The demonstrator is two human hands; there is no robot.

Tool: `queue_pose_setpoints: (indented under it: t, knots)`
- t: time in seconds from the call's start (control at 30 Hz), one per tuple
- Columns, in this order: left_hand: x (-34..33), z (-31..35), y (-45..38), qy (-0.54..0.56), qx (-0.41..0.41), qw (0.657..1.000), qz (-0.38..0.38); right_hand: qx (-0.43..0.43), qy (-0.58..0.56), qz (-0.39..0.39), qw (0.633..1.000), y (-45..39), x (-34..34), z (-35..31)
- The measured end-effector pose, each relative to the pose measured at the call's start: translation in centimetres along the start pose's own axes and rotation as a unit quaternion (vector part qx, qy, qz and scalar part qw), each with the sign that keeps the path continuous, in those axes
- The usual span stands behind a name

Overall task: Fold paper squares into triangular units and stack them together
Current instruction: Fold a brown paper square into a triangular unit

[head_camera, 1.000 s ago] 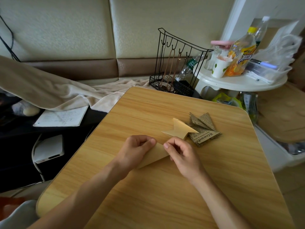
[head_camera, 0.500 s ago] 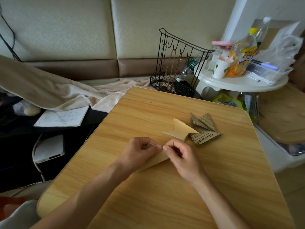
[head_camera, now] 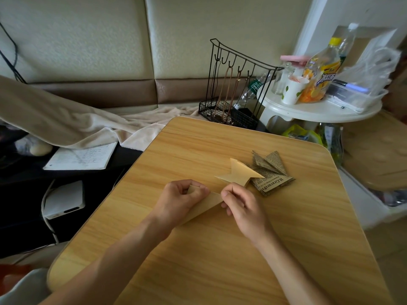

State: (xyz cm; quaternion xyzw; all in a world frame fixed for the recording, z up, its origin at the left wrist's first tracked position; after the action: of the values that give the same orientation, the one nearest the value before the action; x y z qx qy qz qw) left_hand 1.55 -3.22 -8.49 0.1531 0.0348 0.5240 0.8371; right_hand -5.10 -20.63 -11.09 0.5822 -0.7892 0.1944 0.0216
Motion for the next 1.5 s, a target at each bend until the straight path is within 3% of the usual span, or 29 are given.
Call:
queue_pose_setpoints:
  t: [0.67, 1.17, 1.37, 1.5]
  knots:
    - [-0.6, 0.3, 0.3, -0.026, -0.010, 0.999, -0.035, 0.032, 0.005, -0.040, 0.999, 0.0, 0.0, 0.5]
    - [0.2, -0.4, -0.6, 0.026, 0.093, 0.994, 0.047, 0.041, 0.021, 0.040, 0.998, -0.2, 0.2, 0.8]
    - [0.3, -0.8, -1.0, 0.044, 0.098, 0.993, 0.057, 0.039, 0.035, 0.055, 0.997, -0.1, 0.2, 1.0]
    - [1.1, -0.3, -1.1, 0.126, 0.080, 0.988, 0.034, 0.018, 0.015, 0.088, 0.996, -0.2, 0.6, 1.0]
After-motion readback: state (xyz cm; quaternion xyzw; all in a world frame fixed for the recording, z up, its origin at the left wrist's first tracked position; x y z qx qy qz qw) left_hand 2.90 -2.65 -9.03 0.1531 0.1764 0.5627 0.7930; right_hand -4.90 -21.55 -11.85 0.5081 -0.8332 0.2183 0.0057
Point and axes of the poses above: each hand's wrist, its own y-axis away from the middle knuckle, its own x-axis out of the back of the hand, z = x × y, the point moved 2 cm from there along -y, towards the middle knuckle, and after that the axes turned 5 degrees about x, right-handed, at the moved point
